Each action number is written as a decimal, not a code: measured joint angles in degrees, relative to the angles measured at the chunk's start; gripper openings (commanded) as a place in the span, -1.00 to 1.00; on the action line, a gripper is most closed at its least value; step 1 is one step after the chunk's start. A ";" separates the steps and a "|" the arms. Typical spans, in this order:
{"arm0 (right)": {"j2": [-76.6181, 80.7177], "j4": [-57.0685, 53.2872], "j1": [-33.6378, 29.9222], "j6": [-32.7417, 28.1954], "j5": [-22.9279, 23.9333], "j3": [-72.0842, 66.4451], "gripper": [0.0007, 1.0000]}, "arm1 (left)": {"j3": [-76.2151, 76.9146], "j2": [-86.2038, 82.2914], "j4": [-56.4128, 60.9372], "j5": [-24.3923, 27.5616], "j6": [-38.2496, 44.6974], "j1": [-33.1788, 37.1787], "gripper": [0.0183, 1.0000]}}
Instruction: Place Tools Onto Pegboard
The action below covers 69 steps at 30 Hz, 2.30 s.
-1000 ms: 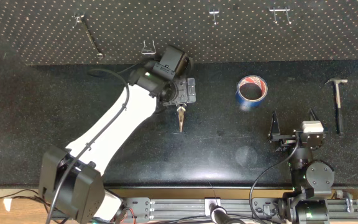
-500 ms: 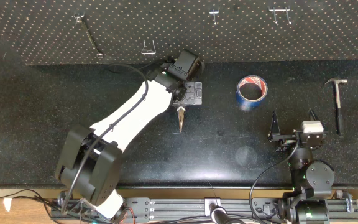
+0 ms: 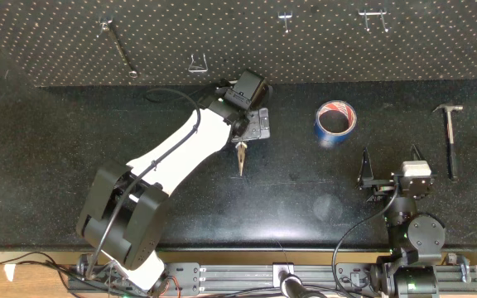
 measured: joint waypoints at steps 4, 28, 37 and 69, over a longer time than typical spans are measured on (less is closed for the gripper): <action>0.00 0.00 0.00 0.00 0.00 0.00 0.88 | -1.11 0.00 0.46 -2.73 -0.26 0.00 0.99; 0.00 0.00 0.00 0.00 0.00 0.00 0.88 | -4.11 1.95 8.87 -1.75 4.28 -0.96 -0.26; 0.00 0.00 0.00 -0.02 0.00 0.00 0.88 | -4.11 1.95 8.87 -1.75 4.15 -0.96 -0.31; 0.00 0.02 0.00 0.00 0.02 0.00 0.88 | -27.08 -51.25 23.47 -5.33 14.75 14.29 -0.98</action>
